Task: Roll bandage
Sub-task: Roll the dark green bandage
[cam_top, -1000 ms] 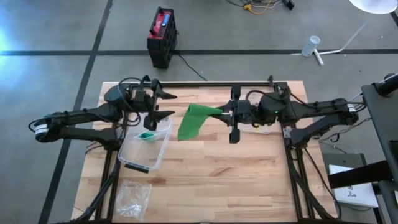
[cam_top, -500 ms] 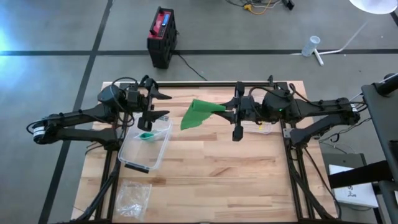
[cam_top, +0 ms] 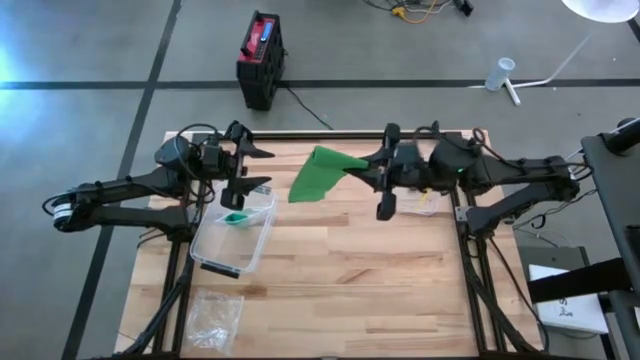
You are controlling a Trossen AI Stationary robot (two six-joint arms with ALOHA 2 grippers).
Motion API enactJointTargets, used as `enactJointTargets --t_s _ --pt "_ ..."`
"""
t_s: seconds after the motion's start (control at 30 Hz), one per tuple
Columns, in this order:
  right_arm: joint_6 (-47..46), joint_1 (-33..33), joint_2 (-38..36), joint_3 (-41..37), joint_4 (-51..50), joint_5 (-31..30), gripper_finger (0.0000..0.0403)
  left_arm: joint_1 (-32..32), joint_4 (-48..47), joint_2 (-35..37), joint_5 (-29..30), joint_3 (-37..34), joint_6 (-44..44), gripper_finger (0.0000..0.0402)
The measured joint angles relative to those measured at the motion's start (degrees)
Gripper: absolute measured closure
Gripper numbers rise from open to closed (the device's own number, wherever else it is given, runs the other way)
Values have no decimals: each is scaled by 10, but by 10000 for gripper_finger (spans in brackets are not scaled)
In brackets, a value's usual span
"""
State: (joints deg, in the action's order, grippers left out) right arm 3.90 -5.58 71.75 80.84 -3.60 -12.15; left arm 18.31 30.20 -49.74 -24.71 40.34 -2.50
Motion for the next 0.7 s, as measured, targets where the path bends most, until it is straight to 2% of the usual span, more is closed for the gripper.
enactJointTargets --t_s 0.23,0.4,0.53,0.7 --pt "11 0 -1 46 -13 0 373 1 -1 -7 42 0 23 169" --pt "19 0 2 52 -16 0 372 0 6 -27 61 -4 56 167" --pt "33 0 6 48 -87 -42 373 0 64 -59 68 -4 46 166" --pt "18 -15 -2 27 -105 -63 372 0 66 -83 62 -4 30 170"
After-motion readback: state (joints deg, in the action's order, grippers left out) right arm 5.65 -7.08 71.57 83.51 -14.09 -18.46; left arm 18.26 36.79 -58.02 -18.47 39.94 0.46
